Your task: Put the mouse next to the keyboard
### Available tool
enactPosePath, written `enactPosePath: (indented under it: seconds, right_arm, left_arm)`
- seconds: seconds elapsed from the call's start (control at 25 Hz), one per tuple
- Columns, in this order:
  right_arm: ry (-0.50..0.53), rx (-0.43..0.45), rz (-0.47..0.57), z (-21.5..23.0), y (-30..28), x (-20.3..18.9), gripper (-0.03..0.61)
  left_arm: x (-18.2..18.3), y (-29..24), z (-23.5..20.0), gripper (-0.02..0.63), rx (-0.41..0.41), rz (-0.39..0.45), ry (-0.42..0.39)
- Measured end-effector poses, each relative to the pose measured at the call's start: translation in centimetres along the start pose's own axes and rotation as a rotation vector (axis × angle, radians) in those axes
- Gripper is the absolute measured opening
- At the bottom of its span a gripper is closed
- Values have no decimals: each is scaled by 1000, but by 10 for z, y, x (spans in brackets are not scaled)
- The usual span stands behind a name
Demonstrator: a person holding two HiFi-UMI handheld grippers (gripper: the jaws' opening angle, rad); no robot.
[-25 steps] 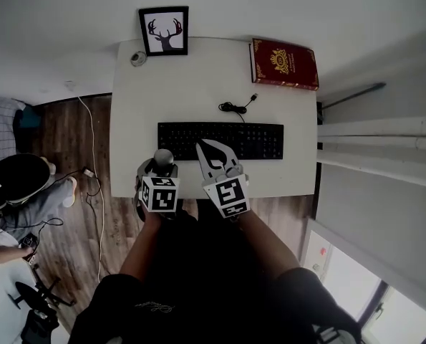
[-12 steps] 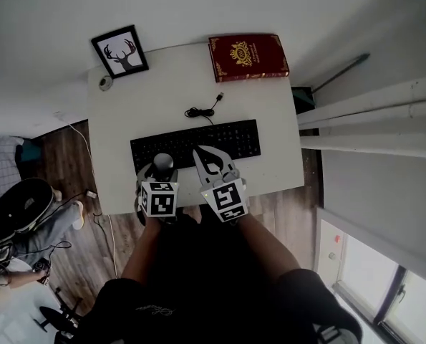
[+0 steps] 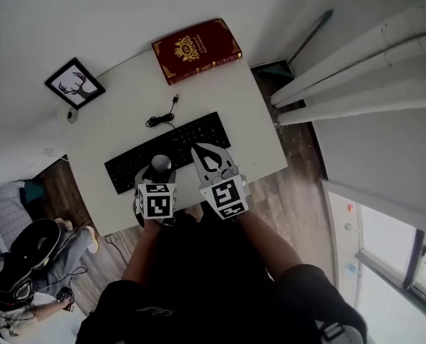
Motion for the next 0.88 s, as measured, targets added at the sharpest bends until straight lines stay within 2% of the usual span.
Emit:
enactPosePath:
  seconds: [0.44, 0.88]
  right_arm:
    - [-96, -111, 3, 71, 35, -37, 20]
    - [-172, -191, 9, 123, 59, -66, 20]
  left_arm:
    - [50, -10, 61, 284, -23, 3, -166]
    - [101, -12, 107, 284, -13, 37, -383]
Point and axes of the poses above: the fingertips, and each gripper's own axes: y backward along the fingers, z to its right, x out of its top, the point moved 1 cm from there along y, backward along the fingers, and after that the axes turned 15 degrees about -z, right-handed, at the moved point
